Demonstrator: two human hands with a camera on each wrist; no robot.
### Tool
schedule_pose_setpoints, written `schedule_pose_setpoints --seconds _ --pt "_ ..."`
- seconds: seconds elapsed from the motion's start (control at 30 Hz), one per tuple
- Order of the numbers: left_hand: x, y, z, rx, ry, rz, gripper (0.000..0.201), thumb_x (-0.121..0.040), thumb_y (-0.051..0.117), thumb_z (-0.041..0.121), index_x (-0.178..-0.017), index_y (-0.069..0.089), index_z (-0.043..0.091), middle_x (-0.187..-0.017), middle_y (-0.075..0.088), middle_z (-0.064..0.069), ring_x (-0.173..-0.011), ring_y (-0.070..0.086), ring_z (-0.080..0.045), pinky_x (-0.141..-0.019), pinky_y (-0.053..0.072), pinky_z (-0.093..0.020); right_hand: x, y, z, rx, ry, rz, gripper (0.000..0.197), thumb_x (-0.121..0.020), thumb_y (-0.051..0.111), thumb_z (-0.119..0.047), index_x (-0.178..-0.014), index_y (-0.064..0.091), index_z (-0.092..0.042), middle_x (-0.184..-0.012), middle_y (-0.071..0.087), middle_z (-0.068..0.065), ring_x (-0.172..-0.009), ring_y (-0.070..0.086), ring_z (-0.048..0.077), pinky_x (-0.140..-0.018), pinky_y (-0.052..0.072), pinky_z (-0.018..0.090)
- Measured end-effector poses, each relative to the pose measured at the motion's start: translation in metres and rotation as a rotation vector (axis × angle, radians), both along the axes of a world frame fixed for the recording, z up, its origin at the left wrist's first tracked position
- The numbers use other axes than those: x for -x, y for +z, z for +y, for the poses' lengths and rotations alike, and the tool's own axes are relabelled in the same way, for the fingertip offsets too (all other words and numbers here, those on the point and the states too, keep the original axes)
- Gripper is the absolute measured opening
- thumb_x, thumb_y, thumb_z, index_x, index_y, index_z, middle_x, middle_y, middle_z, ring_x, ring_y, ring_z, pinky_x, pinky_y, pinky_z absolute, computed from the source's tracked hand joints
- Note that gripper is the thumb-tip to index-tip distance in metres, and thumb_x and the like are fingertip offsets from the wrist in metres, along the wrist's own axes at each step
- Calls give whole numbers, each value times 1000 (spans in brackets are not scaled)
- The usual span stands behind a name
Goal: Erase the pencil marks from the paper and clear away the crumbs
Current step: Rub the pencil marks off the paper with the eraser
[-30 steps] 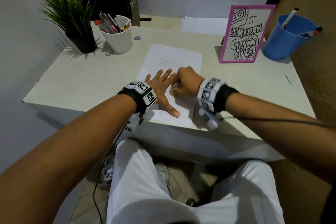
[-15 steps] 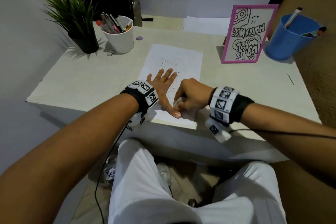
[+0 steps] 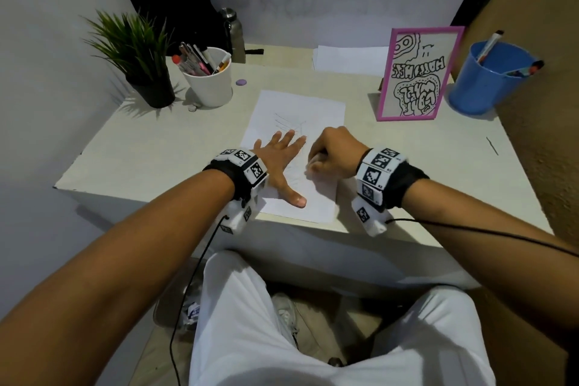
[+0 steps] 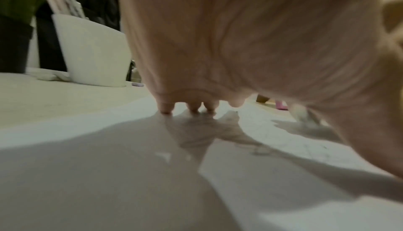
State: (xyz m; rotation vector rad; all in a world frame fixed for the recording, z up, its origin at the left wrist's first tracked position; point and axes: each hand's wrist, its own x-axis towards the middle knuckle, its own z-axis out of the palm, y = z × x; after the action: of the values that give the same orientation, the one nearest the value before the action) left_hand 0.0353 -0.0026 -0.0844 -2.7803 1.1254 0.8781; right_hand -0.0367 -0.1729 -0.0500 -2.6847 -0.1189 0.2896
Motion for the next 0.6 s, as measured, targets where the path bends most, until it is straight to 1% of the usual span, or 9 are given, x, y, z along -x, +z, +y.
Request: schedule_pose_setpoints --seconds 0.1,0.17,0.23,0.3,0.37,0.43,0.47,0.53,0.6 --pt "-2 9 16 -33 39 10 129 -54 63 87 -149 -14 46 -161 -21 -2 -149 -14 -26 -117 7 -60 -6 -1 0 78 17 11 12 -75 76 -14 -85 82 -12 -81 78 3 -78 71 16 -73 58 28" --pt "-1 10 24 -103 64 -52 119 -62 59 86 -152 -8 44 -162 -14 -7 -150 -4 -29 -116 16 -59 -19 -1 -1 118 -79 -23 13 -77 71 -10 -85 81 -8 -83 77 12 -79 72 27 -75 60 33" --pt "6 12 29 -157 72 -163 112 -66 54 86 -153 3 40 -161 8 -11 -146 16 -32 -112 29 -54 -29 -5 -4 107 -167 -76 16 -79 65 -8 -87 79 -5 -88 75 17 -81 70 34 -75 59 35" --pt "15 15 32 -181 70 -282 104 -66 51 87 -150 22 34 -148 35 -12 -134 37 -32 -101 40 -48 -21 -8 -3 69 -163 -106 18 -80 64 -9 -86 80 -7 -87 75 14 -80 70 30 -74 58 32" --pt "23 19 31 -174 85 -342 96 -66 54 85 -140 40 26 -135 47 -11 -124 46 -29 -95 42 -43 -7 -11 -1 18 -102 -60 13 -79 69 -11 -84 81 -9 -82 77 8 -80 70 21 -74 58 29" --pt "22 18 24 -83 63 -370 89 -65 61 81 -129 51 21 -130 49 -8 -120 47 -27 -93 42 -42 2 -12 -2 -45 -108 -15 9 -77 76 -16 -84 81 -11 -80 77 4 -80 69 14 -74 55 25" --pt "19 17 19 -5 39 -349 88 -63 64 80 -127 52 21 -133 47 -6 -121 46 -26 -95 43 -42 2 -12 -4 -64 -126 -3 11 -77 79 -18 -84 81 -12 -80 77 3 -80 68 12 -73 53 23" --pt "17 15 10 127 31 -203 96 -60 72 75 -138 42 28 -147 36 -2 -132 37 -26 -103 40 -47 -2 -10 -5 -68 -120 18 13 -76 81 -23 -86 81 -15 -77 75 0 -78 66 11 -70 48 21" --pt "17 13 2 115 22 -120 105 -61 74 72 -147 29 34 -157 22 -2 -141 25 -29 -109 32 -54 -7 -6 -3 -26 -39 44 15 -75 82 -25 -87 81 -16 -70 70 -4 -71 62 9 -65 44 20"
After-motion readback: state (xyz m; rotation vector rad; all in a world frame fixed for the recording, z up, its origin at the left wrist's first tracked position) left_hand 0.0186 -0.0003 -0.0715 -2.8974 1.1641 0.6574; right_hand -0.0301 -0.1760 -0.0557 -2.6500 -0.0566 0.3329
